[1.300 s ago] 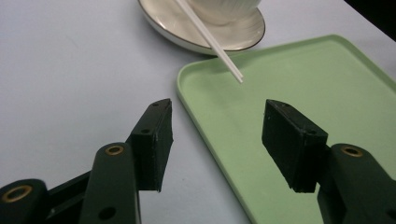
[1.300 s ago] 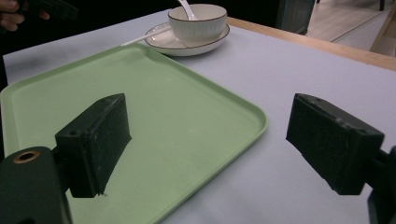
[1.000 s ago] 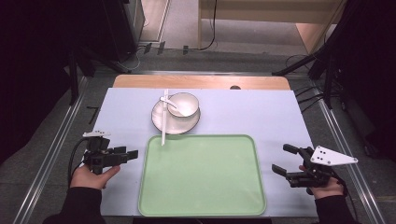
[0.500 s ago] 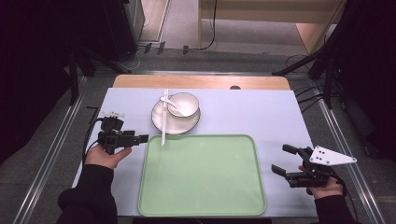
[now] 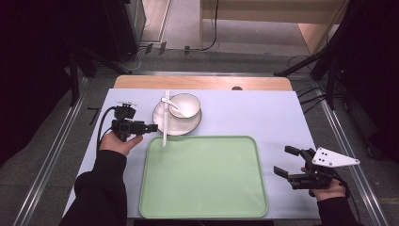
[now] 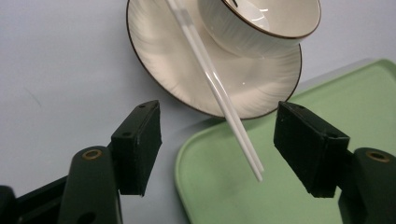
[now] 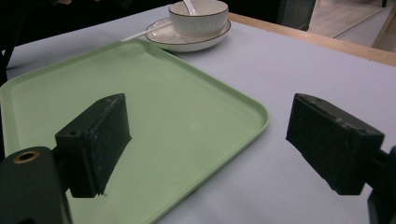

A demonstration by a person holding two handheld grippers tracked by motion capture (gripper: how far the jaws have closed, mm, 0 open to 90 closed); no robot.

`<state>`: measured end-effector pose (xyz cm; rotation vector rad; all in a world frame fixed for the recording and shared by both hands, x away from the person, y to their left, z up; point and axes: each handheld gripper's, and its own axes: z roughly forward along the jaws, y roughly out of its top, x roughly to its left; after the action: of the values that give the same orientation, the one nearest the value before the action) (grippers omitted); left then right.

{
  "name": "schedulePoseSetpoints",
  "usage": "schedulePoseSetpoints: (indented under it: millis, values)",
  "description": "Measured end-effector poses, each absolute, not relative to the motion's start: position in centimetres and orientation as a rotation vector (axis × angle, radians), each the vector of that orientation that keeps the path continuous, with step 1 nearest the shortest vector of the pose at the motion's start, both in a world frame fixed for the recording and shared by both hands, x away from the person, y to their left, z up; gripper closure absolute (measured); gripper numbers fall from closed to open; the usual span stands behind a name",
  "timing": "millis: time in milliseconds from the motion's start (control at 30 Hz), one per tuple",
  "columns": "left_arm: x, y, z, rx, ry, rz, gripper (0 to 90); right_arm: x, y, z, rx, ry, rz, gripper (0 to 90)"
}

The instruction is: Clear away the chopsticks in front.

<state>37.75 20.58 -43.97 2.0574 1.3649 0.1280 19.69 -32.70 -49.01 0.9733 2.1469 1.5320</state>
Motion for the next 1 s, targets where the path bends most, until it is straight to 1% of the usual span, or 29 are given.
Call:
schedulePoseSetpoints:
  millis: [200,300,333,400,433,500,533,633,700,1000]
  values:
    - [39.5,19.1,-44.2,2.079,1.381,0.126,47.3,19.7,-32.7,-49.0,0.973,2.147,1.531,13.7]
    - [40.1,18.4,-44.5,2.089,1.401,0.142,58.7,19.6,-32.7,-49.0,0.975,2.145,1.534,13.6]
    - [40.4,18.1,-44.7,2.086,1.401,0.143,58.7,19.6,-32.7,-49.0,0.975,2.145,1.534,13.6]
    - [40.8,17.8,-45.1,2.079,1.411,0.139,61.8,19.6,-32.7,-49.0,0.977,2.145,1.532,13.6]
    - [41.3,17.8,-45.4,2.062,1.418,0.124,65.0,19.5,-32.8,-49.0,0.976,2.144,1.533,13.7]
    - [41.5,17.7,-45.6,2.052,1.424,0.122,66.2,19.5,-32.8,-49.0,0.978,2.144,1.532,13.7]
    - [41.7,17.7,-45.9,2.042,1.439,0.115,69.6,19.5,-32.8,-49.0,0.979,2.142,1.535,13.7]
    - [41.9,17.4,-46.0,2.035,1.441,0.117,71.2,19.4,-32.8,-49.0,0.980,2.143,1.533,13.7]
    - [42.2,16.8,-46.5,2.074,1.452,0.148,71.4,19.4,-32.8,-49.0,0.980,2.143,1.534,13.7]
    - [42.7,16.4,-47.6,2.086,1.487,0.144,73.6,19.3,-32.9,-49.0,0.977,2.139,1.537,13.7]
